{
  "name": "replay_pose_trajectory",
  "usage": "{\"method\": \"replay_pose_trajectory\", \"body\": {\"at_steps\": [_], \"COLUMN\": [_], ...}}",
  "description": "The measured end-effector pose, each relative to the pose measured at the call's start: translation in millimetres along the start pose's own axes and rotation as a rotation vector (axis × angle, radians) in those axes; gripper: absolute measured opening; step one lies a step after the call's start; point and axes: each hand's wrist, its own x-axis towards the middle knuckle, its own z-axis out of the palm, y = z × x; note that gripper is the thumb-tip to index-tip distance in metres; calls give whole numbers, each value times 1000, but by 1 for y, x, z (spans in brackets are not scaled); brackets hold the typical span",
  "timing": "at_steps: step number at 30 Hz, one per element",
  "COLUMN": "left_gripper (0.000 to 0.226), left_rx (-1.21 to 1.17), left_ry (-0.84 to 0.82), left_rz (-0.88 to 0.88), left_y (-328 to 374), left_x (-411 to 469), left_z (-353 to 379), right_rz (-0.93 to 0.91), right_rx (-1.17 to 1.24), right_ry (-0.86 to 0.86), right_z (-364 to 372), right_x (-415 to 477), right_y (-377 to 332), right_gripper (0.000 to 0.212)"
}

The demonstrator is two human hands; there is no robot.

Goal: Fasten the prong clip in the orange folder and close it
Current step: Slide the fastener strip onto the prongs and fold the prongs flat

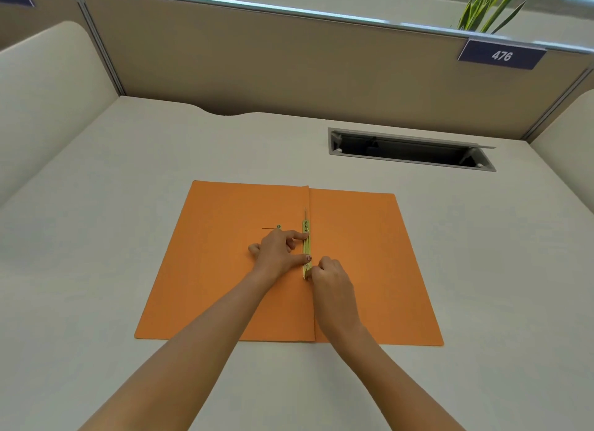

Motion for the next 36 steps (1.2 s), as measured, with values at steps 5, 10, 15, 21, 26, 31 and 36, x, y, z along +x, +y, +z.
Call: {"method": "replay_pose_trajectory", "body": {"at_steps": [5, 10, 15, 21, 26, 31, 36], "left_gripper": [47, 46, 46, 45, 45, 44, 44], "left_rx": [5, 10, 7, 9, 19, 19, 29], "left_ry": [1, 8, 7, 0, -4, 3, 8], "left_rz": [-7, -6, -1, -1, 1, 14, 33], "left_y": [2, 2, 1, 1, 0, -1, -2], "left_x": [-1, -2, -2, -1, 0, 0, -2], "left_z": [-1, -1, 0, 0, 0, 2, 2], "right_rz": [69, 99, 111, 82, 65, 192, 176], "right_rx": [116, 103, 94, 59, 188, 486, 585], "right_ry": [49, 67, 68, 47, 18, 6, -1], "right_z": [16, 17, 15, 15, 21, 9, 12], "right_x": [-16, -27, -29, -30, -38, -33, -5], "right_y": [7, 1, -5, -14, -7, 8, 24], "right_gripper": [23, 25, 28, 29, 12, 19, 33]}}
